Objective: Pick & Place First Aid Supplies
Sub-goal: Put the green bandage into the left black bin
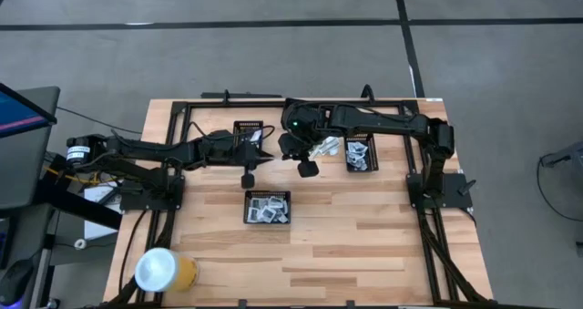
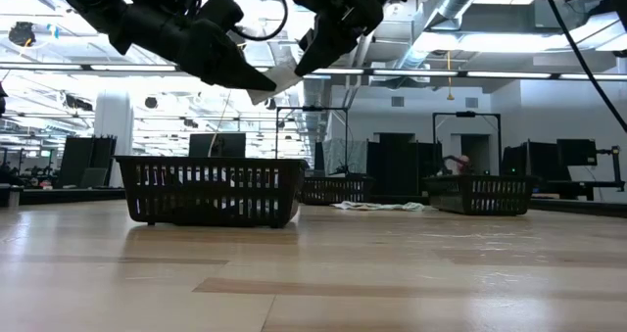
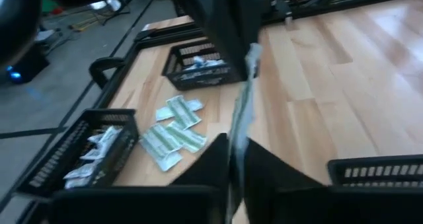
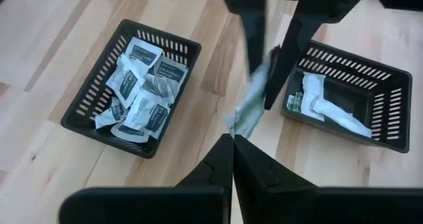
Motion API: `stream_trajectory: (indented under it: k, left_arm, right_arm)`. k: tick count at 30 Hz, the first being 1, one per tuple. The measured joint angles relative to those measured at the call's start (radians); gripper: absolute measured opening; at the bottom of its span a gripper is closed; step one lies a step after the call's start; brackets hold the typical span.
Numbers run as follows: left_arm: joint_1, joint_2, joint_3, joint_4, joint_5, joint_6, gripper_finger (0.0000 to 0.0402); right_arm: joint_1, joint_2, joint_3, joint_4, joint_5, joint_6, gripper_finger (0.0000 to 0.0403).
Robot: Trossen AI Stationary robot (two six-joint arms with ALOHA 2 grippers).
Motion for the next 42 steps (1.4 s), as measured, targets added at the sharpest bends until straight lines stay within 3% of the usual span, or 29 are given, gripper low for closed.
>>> stream_trajectory:
  k: [2,6,13,16,20,27,37,42]
  left_arm:
    - [0.0,0.0,0.0,0.001,-0.028,-0.004,0.001]
    - [0.0,0.0,0.0,-0.008,-0.121,-0.008,0.0008]
    - [0.022,0.0,0.0,-0.076,-0.211,-0.018,0.0008]
    - [0.034,0.0,0.0,-0.142,-0.339,-0.092,0.0007]
    - [0.071,0.0,0.0,-0.254,-0.491,-0.312,0.0008]
    - [0.153,0.0,-0.003,-0.374,-0.456,-0.582,0.0026]
    - [0.159,0.0,-0.018,-0.368,-0.405,-0.637,0.0099]
    - [0.14,0.0,-0.019,-0.367,-0.405,-0.637,0.0113]
  right_arm:
    - [0.0,0.0,0.0,0.001,0.002,0.0,0.0]
    - [-0.001,0.0,0.0,-0.017,0.039,-0.007,0.0013]
    - [-0.003,-0.001,-0.007,-0.025,0.15,-0.033,0.0083]
    - [-0.014,-0.001,-0.007,-0.023,0.213,-0.013,0.0117]
    - [-0.047,-0.001,-0.007,-0.025,0.254,0.049,0.015]
    - [-0.115,-0.001,-0.007,-0.074,0.254,0.121,0.0177]
    - [-0.158,-0.001,-0.015,-0.098,0.254,0.124,0.019]
    - [-0.174,-0.001,-0.108,-0.073,0.251,0.124,0.0185]
